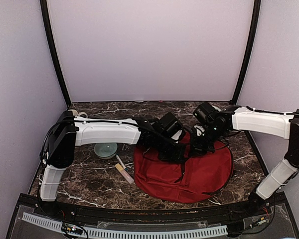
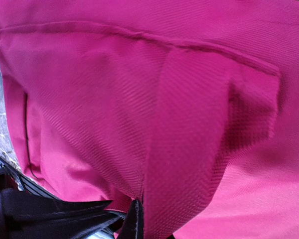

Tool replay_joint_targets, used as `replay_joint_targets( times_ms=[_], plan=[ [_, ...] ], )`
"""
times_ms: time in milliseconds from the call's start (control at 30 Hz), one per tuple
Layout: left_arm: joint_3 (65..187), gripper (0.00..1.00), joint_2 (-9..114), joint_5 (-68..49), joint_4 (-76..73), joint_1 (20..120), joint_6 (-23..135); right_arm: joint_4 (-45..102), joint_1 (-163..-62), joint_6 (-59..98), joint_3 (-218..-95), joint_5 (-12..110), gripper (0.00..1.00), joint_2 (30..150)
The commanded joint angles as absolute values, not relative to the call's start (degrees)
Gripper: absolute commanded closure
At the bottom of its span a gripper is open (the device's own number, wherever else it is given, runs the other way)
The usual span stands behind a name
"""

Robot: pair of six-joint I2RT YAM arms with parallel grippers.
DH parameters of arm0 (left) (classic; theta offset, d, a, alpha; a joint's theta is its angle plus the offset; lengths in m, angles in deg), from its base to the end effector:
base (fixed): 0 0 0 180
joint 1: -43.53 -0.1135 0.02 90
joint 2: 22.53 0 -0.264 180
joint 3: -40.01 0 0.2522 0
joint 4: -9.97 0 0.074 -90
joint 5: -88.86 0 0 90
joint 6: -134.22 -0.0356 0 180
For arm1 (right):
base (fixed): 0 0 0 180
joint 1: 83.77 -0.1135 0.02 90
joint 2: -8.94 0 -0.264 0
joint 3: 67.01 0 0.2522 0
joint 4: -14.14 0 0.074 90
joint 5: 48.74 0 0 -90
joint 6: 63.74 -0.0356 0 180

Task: Pack the student bag
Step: Open the largest pocket of the student bag.

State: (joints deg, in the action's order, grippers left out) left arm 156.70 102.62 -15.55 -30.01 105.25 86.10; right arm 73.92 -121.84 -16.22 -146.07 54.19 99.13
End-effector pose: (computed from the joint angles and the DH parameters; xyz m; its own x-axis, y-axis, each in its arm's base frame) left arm 0.2260 -0.4387 0.2111 -0.8856 0.2813 -0.3696 0.4566 0.6733 -0.5815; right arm 0.2343 0.1937 0.2261 -0.9935 0.0579 -0.0984 0.0167 0.9261 0.3768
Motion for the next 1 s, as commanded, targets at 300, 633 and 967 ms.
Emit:
replay_joint_targets(
  times_ms=[300, 633, 967],
  plan=[
    [159.4, 1.0, 101.8, -12.8, -36.8, 105.4, 87.5, 76.2, -117.9, -13.8, -136.1, 51.1, 1.0, 88.2],
    [160.8, 1.0, 101.6, -12.1, -39.5, 105.4, 87.7, 74.6, -117.4, -13.8, -133.1, 52.3, 1.0, 82.9],
    [160.2, 1.0, 99.0, -7.5, -42.7, 105.4, 88.6, 72.1, -117.4, -14.0, -132.0, 55.0, 0.86, 81.9]
  ],
)
